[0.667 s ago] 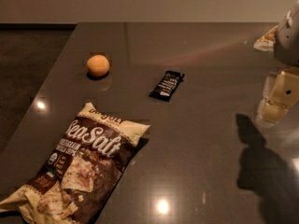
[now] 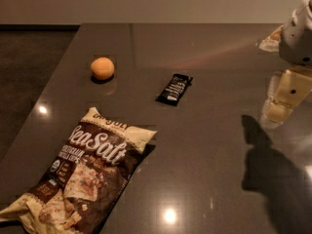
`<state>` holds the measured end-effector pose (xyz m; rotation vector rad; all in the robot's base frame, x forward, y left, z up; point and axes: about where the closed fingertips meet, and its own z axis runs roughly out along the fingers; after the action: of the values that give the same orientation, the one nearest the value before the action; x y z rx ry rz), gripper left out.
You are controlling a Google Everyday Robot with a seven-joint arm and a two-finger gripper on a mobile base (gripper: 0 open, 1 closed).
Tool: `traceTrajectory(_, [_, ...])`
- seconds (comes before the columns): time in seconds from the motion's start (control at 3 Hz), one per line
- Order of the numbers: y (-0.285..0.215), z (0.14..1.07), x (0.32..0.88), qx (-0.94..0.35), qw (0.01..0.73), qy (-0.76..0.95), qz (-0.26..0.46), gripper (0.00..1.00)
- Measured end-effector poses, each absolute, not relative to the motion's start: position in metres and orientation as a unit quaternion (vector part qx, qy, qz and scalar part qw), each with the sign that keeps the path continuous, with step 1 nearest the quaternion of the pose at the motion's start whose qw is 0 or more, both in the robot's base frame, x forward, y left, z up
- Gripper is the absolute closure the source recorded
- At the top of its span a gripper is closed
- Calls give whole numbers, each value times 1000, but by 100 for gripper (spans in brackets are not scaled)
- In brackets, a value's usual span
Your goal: Move rxbar chocolate near brown chip bag
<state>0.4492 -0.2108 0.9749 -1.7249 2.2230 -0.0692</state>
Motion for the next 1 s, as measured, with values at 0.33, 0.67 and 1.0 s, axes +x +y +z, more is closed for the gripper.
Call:
traceTrajectory(0.33, [-199, 968, 478, -605, 173, 777, -8, 0])
traceTrajectory(0.67, [-181, 954, 515, -618, 183, 764, 17, 0])
traceTrajectory(1.0, [-168, 941, 549, -640, 190, 744, 39, 0])
